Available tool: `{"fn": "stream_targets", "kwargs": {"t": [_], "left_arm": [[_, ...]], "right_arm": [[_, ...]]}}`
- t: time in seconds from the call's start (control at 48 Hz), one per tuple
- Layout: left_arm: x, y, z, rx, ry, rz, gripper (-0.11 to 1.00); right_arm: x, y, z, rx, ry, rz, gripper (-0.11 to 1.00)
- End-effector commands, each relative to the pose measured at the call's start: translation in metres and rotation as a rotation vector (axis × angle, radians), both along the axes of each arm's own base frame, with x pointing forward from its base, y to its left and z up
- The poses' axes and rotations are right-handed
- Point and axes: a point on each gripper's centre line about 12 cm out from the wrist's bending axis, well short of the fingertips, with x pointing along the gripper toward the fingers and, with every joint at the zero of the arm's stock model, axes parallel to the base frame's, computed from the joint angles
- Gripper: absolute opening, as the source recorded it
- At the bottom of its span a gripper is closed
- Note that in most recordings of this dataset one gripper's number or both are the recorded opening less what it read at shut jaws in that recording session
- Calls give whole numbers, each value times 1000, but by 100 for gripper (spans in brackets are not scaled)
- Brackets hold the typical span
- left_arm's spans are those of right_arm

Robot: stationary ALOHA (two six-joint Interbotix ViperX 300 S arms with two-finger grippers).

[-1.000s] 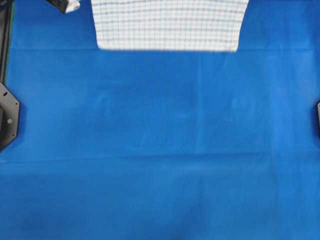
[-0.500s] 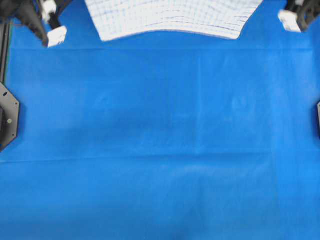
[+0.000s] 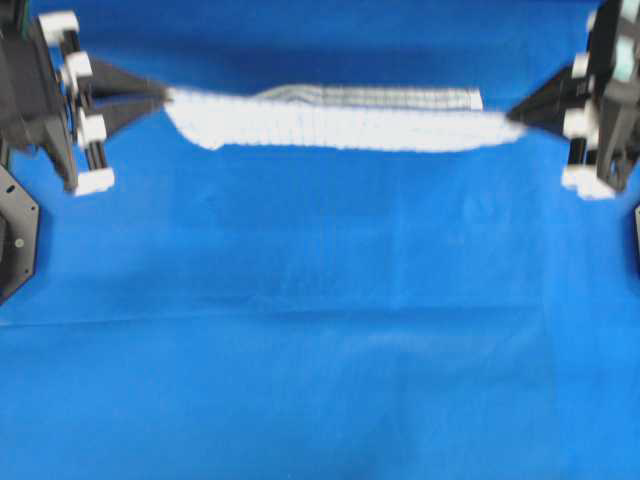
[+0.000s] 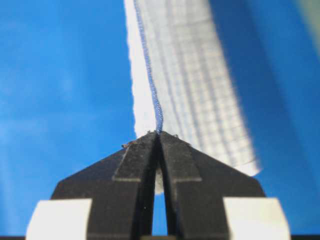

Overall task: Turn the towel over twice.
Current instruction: 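Swing the towel over and lay it flat, grippers at bottom edge, then open both grippers to release the towel's corners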

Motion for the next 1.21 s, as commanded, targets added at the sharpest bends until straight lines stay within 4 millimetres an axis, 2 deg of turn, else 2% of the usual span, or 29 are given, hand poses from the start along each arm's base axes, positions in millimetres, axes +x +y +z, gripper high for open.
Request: {"fn": "stream_targets", "kwargs": {"t": [0.0, 0.146, 0.354, 0.604, 0.834, 1.188], "left_arm": [[7, -17, -2, -16, 12, -74, 4], [15, -42, -17, -158, 54, -144, 4], [25, -74, -51, -238, 210, -236, 4], [36, -96, -86, -369, 351, -232, 4], [44, -113, -97, -402, 406, -257, 4], [50, -119, -97, -401, 412, -272, 4]], "right_arm": [[3, 18, -4, 29, -4, 49, 3], [4, 48, -22, 105, 16, 110, 3], [10, 80, -49, 185, 49, 160, 3], [20, 109, -83, 266, 107, 175, 3], [26, 125, -102, 302, 156, 171, 3], [28, 126, -106, 289, 168, 180, 3]]}}
